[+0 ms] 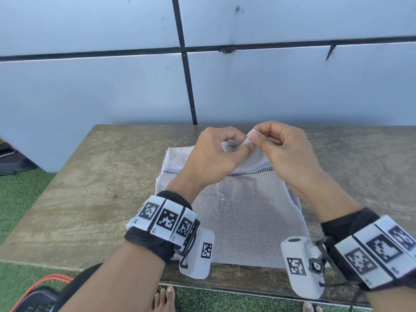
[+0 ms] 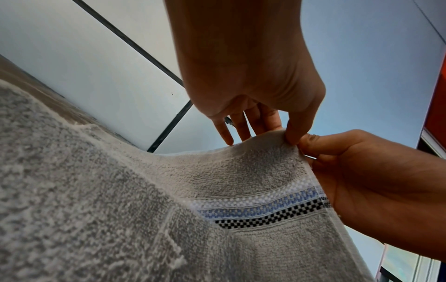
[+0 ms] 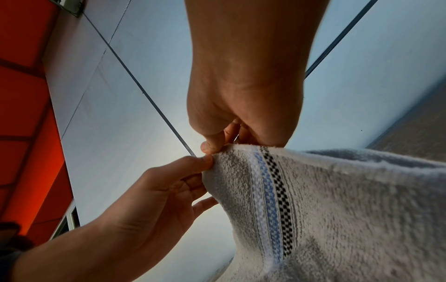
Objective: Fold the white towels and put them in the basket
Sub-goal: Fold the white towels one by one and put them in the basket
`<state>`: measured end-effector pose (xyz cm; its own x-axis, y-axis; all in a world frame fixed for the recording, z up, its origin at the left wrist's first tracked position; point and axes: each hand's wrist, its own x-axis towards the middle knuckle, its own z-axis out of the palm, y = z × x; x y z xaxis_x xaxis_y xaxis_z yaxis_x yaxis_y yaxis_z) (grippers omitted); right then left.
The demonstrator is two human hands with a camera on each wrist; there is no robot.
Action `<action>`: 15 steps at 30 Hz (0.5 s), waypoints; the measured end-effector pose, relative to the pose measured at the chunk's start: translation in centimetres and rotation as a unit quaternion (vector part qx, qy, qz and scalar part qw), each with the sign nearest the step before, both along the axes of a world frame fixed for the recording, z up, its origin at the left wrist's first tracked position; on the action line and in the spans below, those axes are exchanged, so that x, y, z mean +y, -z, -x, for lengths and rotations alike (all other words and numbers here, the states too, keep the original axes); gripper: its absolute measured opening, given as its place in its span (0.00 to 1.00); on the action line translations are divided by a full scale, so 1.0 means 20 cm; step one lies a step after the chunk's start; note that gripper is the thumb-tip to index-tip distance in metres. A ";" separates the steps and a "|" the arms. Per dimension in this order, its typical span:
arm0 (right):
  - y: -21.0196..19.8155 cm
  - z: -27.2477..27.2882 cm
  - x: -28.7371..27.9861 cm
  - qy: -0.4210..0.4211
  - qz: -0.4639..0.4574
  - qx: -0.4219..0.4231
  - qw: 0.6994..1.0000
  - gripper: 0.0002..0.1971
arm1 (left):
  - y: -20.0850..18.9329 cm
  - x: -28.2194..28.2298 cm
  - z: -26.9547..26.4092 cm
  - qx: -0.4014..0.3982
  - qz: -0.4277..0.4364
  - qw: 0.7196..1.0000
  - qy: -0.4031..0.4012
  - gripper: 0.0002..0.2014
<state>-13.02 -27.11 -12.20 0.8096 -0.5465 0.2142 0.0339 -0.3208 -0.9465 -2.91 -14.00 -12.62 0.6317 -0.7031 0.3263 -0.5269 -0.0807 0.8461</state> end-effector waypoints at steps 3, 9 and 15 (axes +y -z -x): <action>-0.02 0.01 0.02 -0.008 0.016 -0.008 1.000 0.05 | -0.01 0.03 0.00 -0.008 -0.007 1.000 0.013 0.07; -0.04 0.05 0.02 0.013 0.035 -0.044 0.998 0.04 | -0.04 0.09 0.01 -0.040 -0.034 0.998 0.024 0.05; -0.05 0.16 -0.02 0.075 0.017 -0.084 0.993 0.06 | -0.01 0.22 0.02 -0.112 -0.049 0.992 0.026 0.06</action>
<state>-16.23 -27.44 -11.11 0.6708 -0.6480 0.3608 0.1405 -0.3667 -0.9197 -3.22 -9.69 -12.41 0.5131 -0.7680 0.3833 -0.7063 -0.1240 0.6970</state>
